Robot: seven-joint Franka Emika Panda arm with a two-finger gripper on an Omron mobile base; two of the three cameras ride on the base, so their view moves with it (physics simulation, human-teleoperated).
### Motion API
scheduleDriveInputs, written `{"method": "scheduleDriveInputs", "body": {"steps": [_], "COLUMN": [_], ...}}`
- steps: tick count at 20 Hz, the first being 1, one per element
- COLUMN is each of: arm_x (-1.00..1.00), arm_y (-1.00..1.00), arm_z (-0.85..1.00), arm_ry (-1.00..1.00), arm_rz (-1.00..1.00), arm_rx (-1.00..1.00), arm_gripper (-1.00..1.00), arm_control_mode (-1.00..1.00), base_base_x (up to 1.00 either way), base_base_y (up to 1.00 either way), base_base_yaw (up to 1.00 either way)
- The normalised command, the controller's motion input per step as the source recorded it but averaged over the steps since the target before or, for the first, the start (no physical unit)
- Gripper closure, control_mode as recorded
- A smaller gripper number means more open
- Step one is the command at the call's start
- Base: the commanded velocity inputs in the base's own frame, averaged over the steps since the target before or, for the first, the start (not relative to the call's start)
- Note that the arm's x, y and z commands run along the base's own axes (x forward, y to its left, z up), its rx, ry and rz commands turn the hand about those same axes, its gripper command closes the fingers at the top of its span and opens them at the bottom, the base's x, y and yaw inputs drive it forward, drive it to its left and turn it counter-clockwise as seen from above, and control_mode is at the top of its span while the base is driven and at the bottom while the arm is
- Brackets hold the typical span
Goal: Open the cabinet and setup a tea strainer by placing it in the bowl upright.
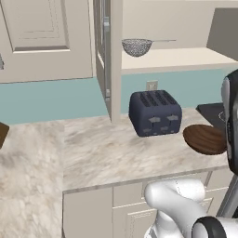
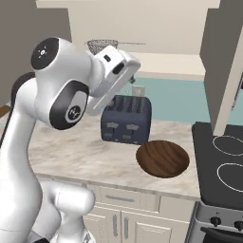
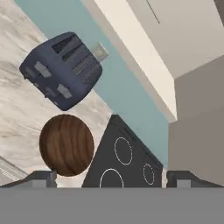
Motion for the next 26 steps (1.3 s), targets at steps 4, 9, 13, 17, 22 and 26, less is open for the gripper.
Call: {"method": "scheduleDriveInputs", "body": {"steps": [4,9,13,17,22,26], "arm_x": [0.41,0.68,0.48,0.24,0.07,0.19], "arm_y": [0.57,0.34,0.08,0.24,0.42,0.24], "arm_z": [0.00,0.00,0.00,0.07,0.45,-0.01], "arm_ry": [-0.51,-0.28,-0.16,0.01,0.01,0.03], "arm_rz": [0.12,0.50,0.60,0.41,0.15,-0.01], "arm_rx": [0.00,0.00,0.02,-0.02,-0.22,-0.16], "arm_gripper": [-1.00,-1.00,-1.00,-1.00,-1.00,-1.00], "arm_control_mode": [-1.00,-1.00,-1.00,-1.00,-1.00,-1.00], "base_base_x": [0.00,0.00,0.00,0.00,0.00,0.00], "base_base_y": [0.00,0.00,0.00,0.00,0.00,0.00], "base_base_yaw": [0.00,0.00,0.00,0.00,0.00,0.00]}}
